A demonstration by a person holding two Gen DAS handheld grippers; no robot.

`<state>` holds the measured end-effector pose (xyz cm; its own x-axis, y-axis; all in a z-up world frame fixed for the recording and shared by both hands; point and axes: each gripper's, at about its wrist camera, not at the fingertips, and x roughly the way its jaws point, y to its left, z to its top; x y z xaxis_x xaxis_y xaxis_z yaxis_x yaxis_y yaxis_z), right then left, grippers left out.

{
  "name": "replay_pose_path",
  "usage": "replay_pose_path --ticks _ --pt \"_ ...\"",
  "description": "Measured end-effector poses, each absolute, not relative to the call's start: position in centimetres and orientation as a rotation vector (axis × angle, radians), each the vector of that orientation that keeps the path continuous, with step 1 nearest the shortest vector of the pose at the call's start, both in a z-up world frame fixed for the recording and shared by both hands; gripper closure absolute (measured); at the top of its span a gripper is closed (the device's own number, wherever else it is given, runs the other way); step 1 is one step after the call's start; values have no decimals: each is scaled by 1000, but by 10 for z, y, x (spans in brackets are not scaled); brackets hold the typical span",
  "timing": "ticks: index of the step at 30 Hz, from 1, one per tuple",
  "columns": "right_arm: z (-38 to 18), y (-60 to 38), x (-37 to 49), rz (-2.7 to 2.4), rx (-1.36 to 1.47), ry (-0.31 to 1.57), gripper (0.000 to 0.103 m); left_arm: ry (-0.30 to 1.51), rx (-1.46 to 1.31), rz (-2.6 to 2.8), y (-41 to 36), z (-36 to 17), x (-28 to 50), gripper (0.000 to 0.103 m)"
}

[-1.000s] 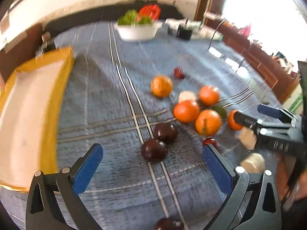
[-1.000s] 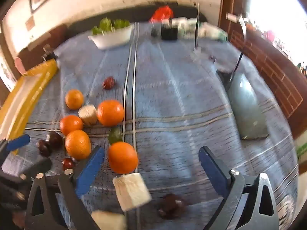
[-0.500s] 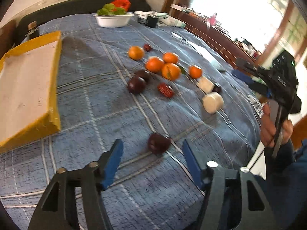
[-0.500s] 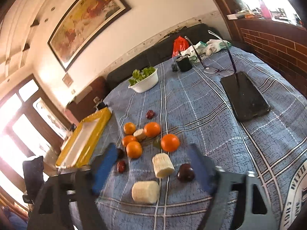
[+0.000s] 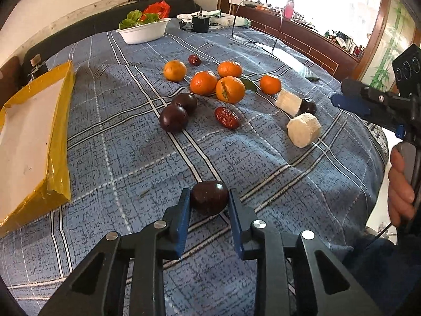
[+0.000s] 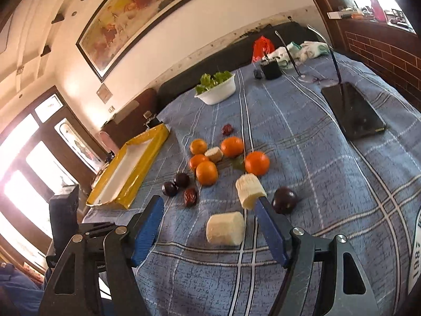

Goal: Organize fruits
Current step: 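Carry the plum in the left tool while the right tool carries the white chunk to the yellow tray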

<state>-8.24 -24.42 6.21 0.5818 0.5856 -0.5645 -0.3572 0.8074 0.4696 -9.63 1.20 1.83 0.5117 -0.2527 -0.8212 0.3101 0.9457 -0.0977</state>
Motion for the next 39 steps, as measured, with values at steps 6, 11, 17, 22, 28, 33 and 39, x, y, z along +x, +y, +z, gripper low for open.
replay_pose_path --ticks 6,11,17,22,28,33,39 --pt "49 -226 -69 511 170 926 27 972 50 -337 13 18 -95 76" --pt "45 -207 -66 518 83 979 48 969 48 -337 13 18 -97 76" --pt "43 -188 -65 506 -10 999 66 963 27 -333 15 18 -96 77" --pt "58 -183 -68 548 -20 947 66 940 -14 -338 24 24 -97 77" --pt "79 -162 -65 625 -5 898 66 895 -59 -306 44 41 -93 77" --pt "99 -127 -55 729 -4 876 65 854 -89 -245 72 59 -90 77" --pt "113 -81 -39 808 6 886 65 816 -150 -139 121 77 -81 77"
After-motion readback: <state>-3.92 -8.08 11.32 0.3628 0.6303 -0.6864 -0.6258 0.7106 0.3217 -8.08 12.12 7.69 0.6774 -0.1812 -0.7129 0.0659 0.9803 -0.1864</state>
